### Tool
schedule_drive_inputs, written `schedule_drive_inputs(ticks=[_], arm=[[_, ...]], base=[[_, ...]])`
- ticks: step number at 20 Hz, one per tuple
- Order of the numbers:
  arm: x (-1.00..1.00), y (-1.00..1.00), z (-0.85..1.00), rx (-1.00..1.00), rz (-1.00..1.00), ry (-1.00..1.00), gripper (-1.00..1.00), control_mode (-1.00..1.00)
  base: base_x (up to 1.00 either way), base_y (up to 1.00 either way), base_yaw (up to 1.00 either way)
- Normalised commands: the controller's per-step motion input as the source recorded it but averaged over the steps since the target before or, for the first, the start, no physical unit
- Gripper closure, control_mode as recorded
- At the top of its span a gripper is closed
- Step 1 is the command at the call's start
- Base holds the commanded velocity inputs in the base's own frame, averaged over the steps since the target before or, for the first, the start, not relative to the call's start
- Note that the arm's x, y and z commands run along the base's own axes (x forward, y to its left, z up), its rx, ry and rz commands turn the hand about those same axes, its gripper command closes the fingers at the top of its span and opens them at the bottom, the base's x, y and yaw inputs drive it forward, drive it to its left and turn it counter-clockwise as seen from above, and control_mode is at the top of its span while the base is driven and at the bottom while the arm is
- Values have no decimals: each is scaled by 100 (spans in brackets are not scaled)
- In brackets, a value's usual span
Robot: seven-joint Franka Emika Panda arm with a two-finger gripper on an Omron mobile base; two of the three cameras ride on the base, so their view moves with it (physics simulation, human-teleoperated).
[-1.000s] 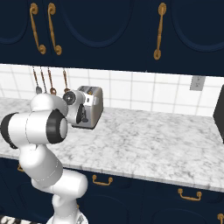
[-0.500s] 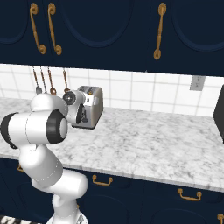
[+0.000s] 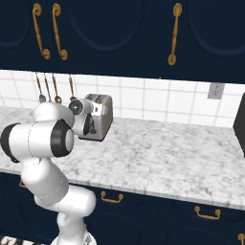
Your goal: Start the toaster. Once the lever pops up, take the bread to the plate on the dining counter.
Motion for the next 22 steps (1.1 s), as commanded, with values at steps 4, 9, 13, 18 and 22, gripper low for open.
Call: schedule_drive_inputs(ticks=[4, 9, 13, 18, 22], arm=[[0, 0, 0, 0, 0, 0, -100, -100], [0, 0, 0, 0, 0, 0, -100, -100], [0, 0, 0, 0, 0, 0, -100, -100], [0, 0, 0, 0, 0, 0, -100, -100], [0, 0, 0, 0, 0, 0, -100, -100]], base=[[0, 0, 0], [0, 0, 0], [0, 0, 0], [0, 0, 0], [0, 0, 0]])
